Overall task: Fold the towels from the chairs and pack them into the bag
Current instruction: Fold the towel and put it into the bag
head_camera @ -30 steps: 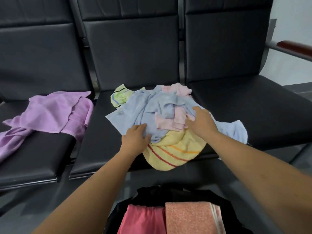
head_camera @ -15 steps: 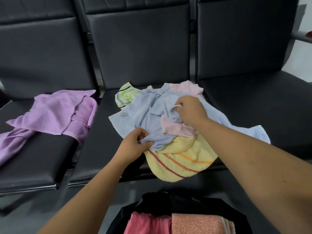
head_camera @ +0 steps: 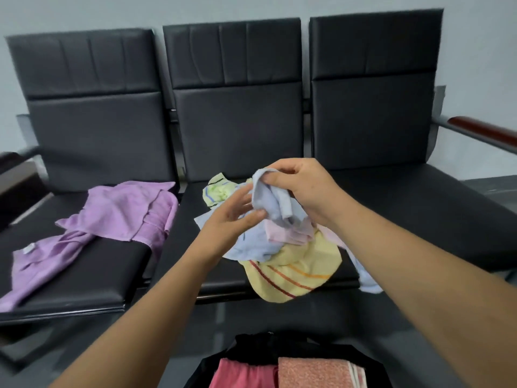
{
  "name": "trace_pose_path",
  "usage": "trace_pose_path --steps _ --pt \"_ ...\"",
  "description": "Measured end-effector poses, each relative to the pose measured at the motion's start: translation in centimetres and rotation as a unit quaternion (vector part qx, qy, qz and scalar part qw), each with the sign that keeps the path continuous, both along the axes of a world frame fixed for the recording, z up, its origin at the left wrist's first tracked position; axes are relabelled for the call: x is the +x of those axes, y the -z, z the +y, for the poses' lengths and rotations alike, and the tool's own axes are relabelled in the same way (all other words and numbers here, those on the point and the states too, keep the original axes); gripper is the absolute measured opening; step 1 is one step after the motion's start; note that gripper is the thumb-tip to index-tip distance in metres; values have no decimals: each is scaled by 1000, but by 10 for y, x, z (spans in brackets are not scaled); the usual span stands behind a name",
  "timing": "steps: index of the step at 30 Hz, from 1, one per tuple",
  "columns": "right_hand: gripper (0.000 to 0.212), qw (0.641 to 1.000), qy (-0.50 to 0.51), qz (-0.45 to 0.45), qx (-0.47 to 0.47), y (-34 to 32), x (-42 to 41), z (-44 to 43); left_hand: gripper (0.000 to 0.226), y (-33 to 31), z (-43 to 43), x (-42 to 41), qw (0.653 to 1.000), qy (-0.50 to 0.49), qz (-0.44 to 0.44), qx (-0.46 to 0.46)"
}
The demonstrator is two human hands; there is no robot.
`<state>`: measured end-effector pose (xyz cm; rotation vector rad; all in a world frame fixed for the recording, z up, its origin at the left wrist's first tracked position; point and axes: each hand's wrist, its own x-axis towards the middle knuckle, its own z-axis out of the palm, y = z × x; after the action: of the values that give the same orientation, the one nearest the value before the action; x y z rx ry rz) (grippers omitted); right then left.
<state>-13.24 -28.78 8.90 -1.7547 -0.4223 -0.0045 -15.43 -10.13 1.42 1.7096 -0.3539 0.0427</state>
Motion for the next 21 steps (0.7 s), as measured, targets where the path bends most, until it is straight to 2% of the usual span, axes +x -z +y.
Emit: trace_pose_path --steps 2,4,7,9,12,15,18,21 --pt "12 1000 -6 -16 -1 -22 -17 -4 25 -27 -3 -14 998 -42 -44 11" --pt "11 999 -5 -35 -13 -44 -30 -10 32 -53 0 -27 996 -68 -60 -6" --pt "8 983 22 -102 -154 -72 -46 -28 23 -92 5 -47 994 -71 -53 -56" --pt "9 955 18 -122 -268 -84 -58 -39 28 -115 5 -61 994 -76 -63 -46" --pt "27 929 30 -117 -350 -90 -73 -50 29 -141 6 -80 993 -89 -72 -18" --pt "35 956 51 -91 -275 -97 -85 -60 30 -160 9 -94 989 -131 -65 11" --pt "26 990 82 -57 -100 -114 -99 -64 24 -179 12 -113 986 -130 -87 51" --pt "27 994 66 -37 78 -142 -115 -68 28 -201 20 -131 973 -126 -120 152"
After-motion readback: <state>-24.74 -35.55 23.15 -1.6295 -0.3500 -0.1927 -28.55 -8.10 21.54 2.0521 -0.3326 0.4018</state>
